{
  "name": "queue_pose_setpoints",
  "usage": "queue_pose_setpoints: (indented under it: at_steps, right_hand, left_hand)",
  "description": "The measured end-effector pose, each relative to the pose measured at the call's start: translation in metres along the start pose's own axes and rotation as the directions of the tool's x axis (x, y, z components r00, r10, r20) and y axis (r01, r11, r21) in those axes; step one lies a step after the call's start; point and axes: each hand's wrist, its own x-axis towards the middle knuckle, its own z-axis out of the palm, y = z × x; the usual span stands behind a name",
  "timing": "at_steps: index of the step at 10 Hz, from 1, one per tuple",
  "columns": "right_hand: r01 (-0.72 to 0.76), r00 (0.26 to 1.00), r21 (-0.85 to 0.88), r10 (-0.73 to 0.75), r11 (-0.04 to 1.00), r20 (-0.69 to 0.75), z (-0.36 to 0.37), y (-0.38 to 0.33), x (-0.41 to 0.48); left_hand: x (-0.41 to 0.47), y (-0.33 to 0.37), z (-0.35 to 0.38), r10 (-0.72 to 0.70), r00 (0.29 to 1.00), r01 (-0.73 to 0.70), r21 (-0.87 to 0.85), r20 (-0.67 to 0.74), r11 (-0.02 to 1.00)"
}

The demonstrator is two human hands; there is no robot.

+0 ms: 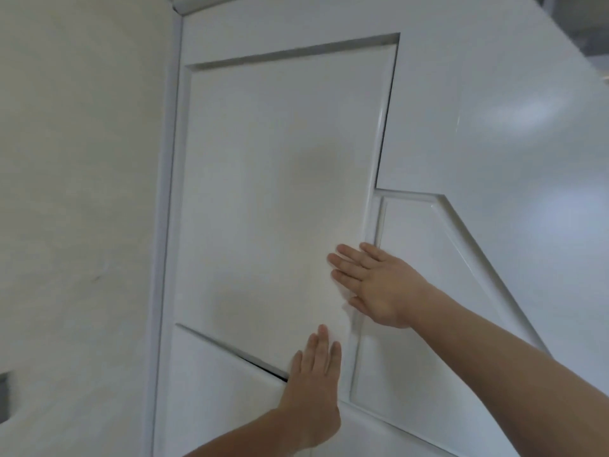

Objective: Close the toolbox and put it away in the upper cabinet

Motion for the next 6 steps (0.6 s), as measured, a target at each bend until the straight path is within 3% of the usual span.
queue_pose_setpoints:
  at_steps: [3, 4, 5, 6]
  right_hand:
    - [-0.016, 1.000, 0.044, 0.016, 0.999, 0.014, 0.007, 0.005, 0.003]
    - [-0.057, 0.997, 0.100, 0.051, 0.993, 0.055, -0.002, -0.001, 0.007]
    - [-0.112, 0.993, 0.281, 0.120, 0.953, -0.011, -0.015, -0.009, 0.002]
    - [-0.177, 0.966, 0.593, 0.254, 0.785, -0.049, -0.034, -0.020, -0.031]
  left_hand:
    - [0.011, 0.003, 0.010, -0.005, 1.000, 0.004, -0.060, -0.012, 0.998]
    - [0.002, -0.006, -0.014, 0.018, 0.999, -0.010, -0.168, 0.046, 0.986]
    - [-0.015, -0.026, -0.054, 0.003, 0.999, -0.022, -0.516, -0.036, 0.856]
    - [-0.049, -0.049, -0.096, -0.129, 0.929, -0.217, -0.793, -0.347, 0.569]
